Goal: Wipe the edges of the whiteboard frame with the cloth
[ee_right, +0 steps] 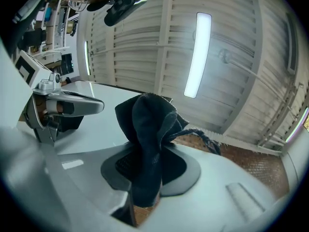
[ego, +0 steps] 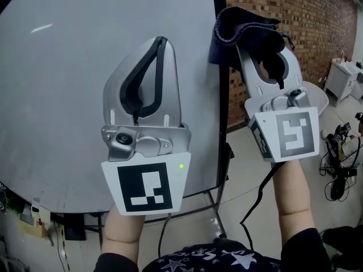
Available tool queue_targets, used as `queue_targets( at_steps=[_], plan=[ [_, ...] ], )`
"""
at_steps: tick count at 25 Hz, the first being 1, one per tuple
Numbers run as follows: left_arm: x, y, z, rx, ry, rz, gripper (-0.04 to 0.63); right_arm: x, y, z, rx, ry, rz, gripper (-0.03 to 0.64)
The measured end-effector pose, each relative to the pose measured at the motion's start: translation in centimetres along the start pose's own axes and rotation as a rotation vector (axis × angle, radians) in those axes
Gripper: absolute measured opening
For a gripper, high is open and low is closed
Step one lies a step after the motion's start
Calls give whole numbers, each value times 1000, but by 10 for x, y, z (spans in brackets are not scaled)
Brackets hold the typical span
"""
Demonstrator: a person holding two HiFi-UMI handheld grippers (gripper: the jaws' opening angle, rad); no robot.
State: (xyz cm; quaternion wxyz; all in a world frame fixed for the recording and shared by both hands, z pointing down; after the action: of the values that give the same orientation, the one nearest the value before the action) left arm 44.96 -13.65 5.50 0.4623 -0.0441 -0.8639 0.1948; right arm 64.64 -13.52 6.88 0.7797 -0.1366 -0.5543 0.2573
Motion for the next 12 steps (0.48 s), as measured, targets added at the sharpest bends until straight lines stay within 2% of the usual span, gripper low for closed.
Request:
queue_targets(
  at_steps=[2,8,12],
  plan=[
    [12,-4,-5,26,13,33,5,12,-8,3,-28,-6,8,80],
    [38,-18,-22,87,12,126,5,31,-11,18,9,30,64,80],
    [54,-28,-34,105,10,178,5,48,-21,24,-17,37,96,80]
  ],
)
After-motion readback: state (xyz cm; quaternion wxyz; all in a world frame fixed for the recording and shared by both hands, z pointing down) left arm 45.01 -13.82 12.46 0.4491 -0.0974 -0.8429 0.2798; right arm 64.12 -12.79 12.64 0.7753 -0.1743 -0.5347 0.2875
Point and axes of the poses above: the fingertips, and each gripper's own axes: x backward along the fingers, z to its left, y out of its top, the point moved 9 cm from there along x, backward along the fingers, and after that the axes turned 11 degrees about -z, right-handed, at the moved point
